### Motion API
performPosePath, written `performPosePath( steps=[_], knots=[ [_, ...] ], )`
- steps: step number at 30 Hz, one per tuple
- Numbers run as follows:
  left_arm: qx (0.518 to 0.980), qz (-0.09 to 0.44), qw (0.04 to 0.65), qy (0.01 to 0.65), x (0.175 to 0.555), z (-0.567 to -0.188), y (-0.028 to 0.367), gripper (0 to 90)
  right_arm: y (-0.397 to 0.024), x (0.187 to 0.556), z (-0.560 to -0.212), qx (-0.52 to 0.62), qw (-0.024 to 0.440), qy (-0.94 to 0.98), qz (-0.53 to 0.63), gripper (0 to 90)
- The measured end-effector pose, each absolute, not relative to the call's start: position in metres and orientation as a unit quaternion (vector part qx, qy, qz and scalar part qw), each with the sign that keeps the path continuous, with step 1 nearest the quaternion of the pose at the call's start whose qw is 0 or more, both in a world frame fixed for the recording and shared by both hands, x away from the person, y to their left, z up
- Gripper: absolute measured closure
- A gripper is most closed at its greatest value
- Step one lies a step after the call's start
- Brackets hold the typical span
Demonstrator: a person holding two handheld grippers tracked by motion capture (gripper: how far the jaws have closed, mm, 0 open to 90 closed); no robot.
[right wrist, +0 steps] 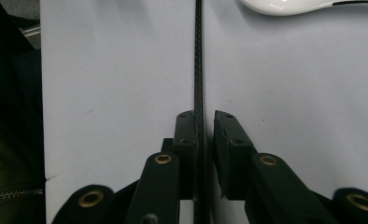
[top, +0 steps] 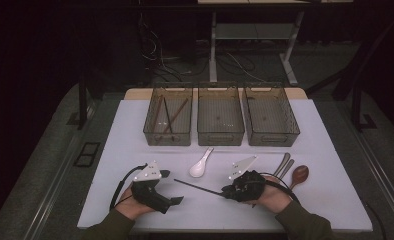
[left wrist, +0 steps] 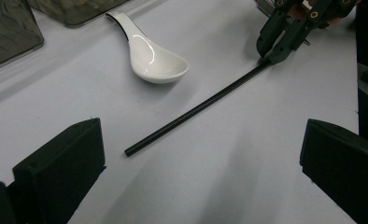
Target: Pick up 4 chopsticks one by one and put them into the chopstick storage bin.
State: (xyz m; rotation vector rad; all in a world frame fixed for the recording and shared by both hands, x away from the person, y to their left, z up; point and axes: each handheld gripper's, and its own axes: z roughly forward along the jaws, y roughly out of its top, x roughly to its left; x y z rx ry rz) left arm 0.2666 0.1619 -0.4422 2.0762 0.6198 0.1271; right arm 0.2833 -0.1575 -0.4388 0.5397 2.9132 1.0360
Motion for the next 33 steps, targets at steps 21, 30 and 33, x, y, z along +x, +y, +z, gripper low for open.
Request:
performPosePath(
  steps=[21, 30, 33],
  knots=[
    [0.849, 0.049, 0.464, 0.247, 0.2663, -0.4427, 0.161, 0.0, -0.1512, 0.2805, -0.439, 0.166, 0.016, 0.934, 0.315, 85.2],
    [0.85, 0.048, 0.463, 0.247, 0.2663, -0.4427, 0.1609, 0.0, -0.153, 0.2819, -0.4347, 0.173, 0.008, 0.931, 0.323, 85.3],
    [0.85, 0.048, 0.464, 0.247, 0.2662, -0.4428, 0.1608, 0.0, -0.1552, 0.2825, -0.4309, 0.172, 0.007, 0.928, 0.331, 85.3]
  ],
)
